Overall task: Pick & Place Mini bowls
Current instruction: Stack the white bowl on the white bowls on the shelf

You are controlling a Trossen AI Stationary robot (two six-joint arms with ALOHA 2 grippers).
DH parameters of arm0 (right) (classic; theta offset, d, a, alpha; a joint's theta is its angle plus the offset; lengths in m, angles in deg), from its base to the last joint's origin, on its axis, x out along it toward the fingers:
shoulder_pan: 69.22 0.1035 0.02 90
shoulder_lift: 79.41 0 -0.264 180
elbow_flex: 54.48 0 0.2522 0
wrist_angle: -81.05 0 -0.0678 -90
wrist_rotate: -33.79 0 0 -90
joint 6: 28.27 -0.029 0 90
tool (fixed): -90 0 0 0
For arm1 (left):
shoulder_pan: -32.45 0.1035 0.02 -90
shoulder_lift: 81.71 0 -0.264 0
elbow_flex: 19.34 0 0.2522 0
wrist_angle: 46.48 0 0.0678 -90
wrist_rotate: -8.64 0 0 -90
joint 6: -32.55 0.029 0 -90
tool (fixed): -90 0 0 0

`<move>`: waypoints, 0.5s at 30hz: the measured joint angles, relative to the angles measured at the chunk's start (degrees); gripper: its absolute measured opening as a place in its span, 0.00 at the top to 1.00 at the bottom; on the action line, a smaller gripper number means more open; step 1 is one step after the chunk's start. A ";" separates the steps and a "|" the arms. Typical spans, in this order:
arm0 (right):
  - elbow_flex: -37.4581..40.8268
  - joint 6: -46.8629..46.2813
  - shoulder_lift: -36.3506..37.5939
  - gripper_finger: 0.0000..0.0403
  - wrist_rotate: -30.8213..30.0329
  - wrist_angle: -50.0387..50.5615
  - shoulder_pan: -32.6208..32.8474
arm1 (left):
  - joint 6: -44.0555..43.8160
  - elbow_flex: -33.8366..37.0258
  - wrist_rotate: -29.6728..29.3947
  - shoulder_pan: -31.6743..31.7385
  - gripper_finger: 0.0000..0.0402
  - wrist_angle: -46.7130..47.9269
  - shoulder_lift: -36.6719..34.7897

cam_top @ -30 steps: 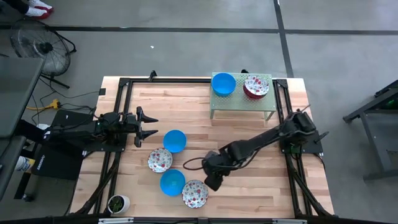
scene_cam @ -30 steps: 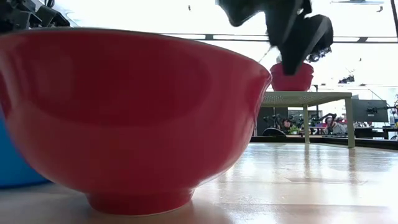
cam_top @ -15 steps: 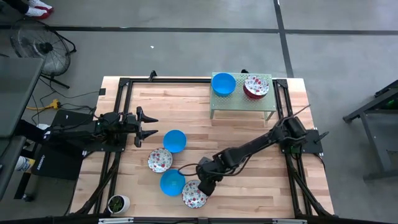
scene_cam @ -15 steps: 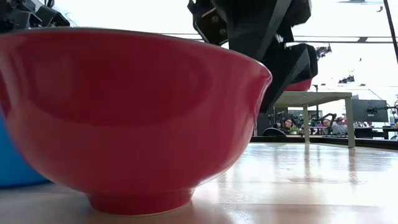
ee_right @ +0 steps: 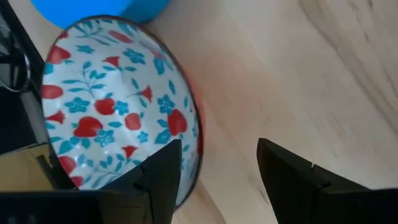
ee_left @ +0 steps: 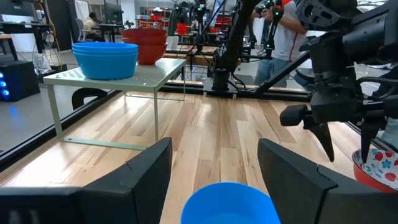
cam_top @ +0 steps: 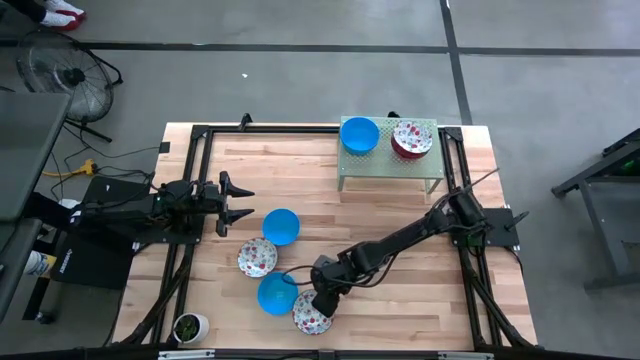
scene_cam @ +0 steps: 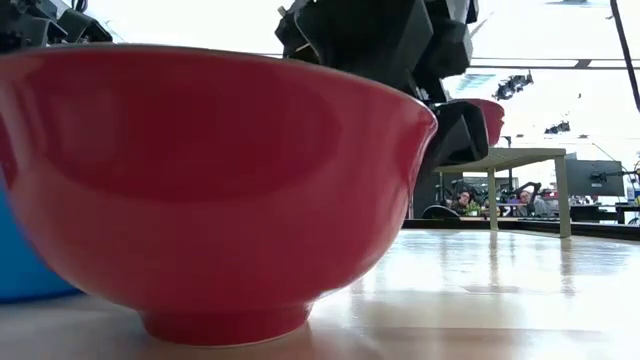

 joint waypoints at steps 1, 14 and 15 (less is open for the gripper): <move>0.00 0.14 0.00 0.51 -0.33 0.00 0.00 | 0.00 0.00 0.00 0.02 0.42 0.00 0.02; 0.00 1.51 0.00 0.63 -1.00 -0.10 0.24 | 0.00 0.00 -0.02 0.01 0.42 0.00 0.01; 0.00 1.73 0.00 0.65 -1.00 -0.13 0.31 | 0.00 0.00 0.00 0.00 0.42 0.00 0.00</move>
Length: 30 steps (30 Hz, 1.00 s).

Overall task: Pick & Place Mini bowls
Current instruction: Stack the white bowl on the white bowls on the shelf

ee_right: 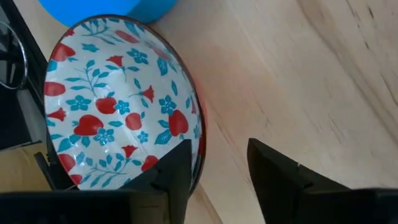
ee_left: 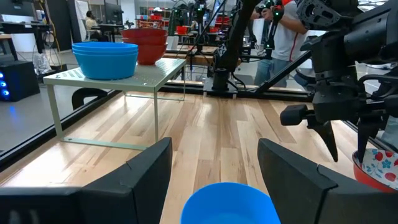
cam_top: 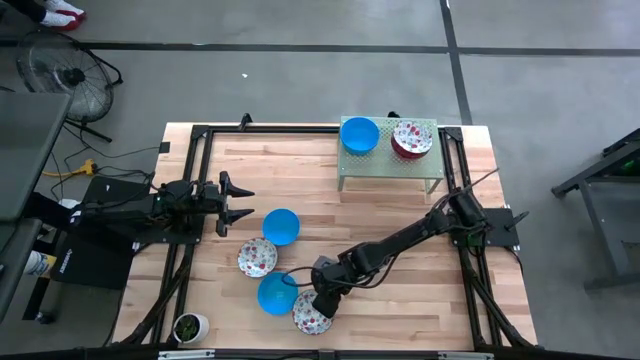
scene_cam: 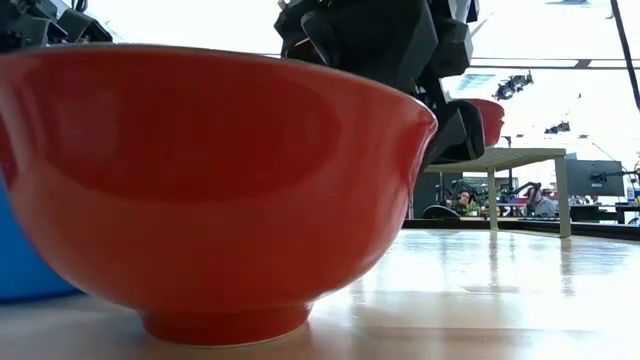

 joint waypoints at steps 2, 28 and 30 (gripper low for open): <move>0.00 0.08 0.00 0.68 -0.02 0.00 0.08 | -0.01 0.00 -0.01 0.01 0.42 0.00 0.01; -0.13 0.24 1.71 0.99 -0.49 4.42 0.33 | 0.00 0.00 0.00 0.02 0.42 0.01 0.01; -0.11 0.54 3.07 0.99 -1.48 8.48 0.33 | 0.00 0.00 -0.01 0.00 0.42 0.00 0.00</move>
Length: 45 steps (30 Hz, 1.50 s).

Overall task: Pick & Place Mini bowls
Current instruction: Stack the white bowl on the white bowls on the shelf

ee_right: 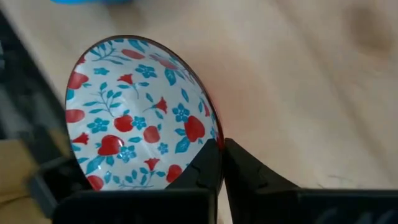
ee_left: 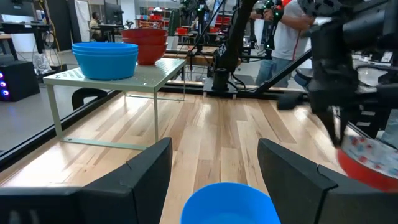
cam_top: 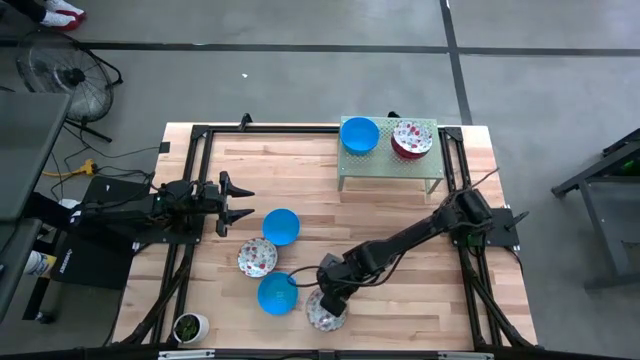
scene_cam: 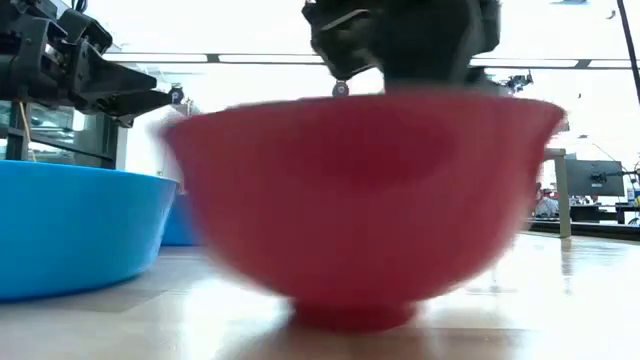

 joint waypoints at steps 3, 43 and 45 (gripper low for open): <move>-0.02 -0.27 2.04 0.99 -2.34 7.10 -0.42 | 0.01 0.00 0.01 0.02 0.42 0.00 0.02; 0.02 18.68 38.32 1.00 -7.21 39.59 -20.82 | 0.00 0.01 0.01 0.02 0.42 0.01 0.01; 0.02 20.68 40.89 1.00 -7.24 40.36 -23.72 | 0.01 0.00 -0.02 0.02 0.42 0.00 0.00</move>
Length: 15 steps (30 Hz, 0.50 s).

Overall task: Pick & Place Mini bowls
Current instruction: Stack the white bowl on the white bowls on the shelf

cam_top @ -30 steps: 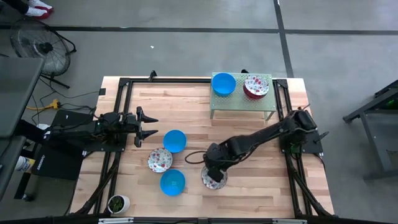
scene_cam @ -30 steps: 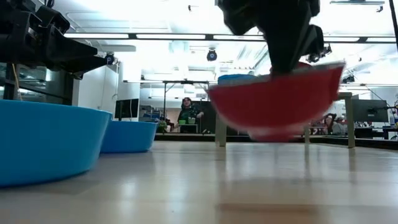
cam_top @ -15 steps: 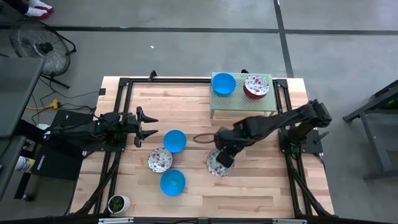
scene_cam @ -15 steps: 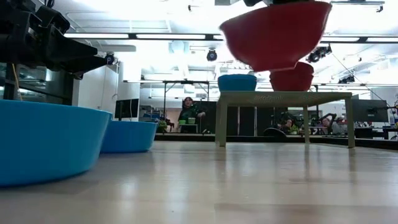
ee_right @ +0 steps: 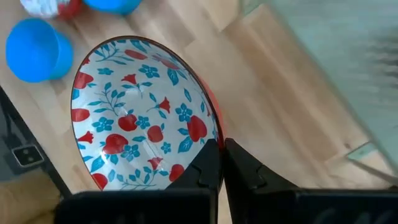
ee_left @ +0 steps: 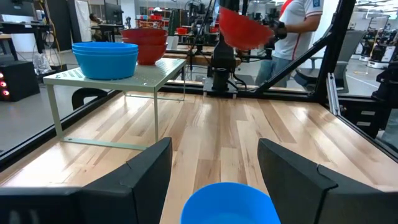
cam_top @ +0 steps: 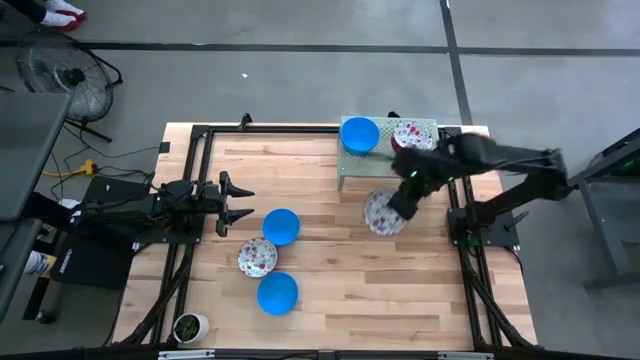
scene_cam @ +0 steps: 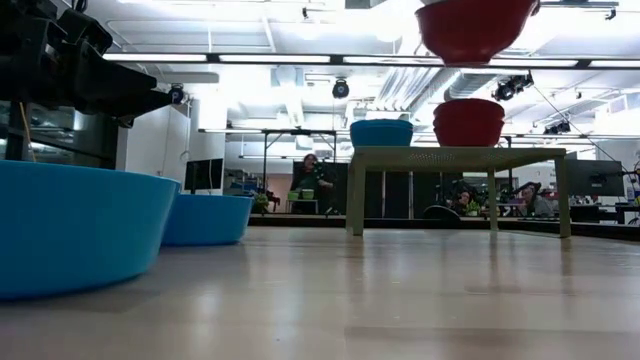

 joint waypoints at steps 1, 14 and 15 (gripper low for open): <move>-0.02 0.69 1.23 1.00 -0.04 0.43 -1.43 | -0.02 0.02 0.00 0.00 0.42 0.02 0.00; -0.02 4.45 11.41 1.00 -4.27 2.36 -19.63 | -0.01 0.00 0.02 -0.01 0.42 0.01 0.00; -0.02 4.45 11.90 1.00 -4.35 2.36 -21.12 | 0.00 0.00 0.02 0.00 0.42 0.00 0.00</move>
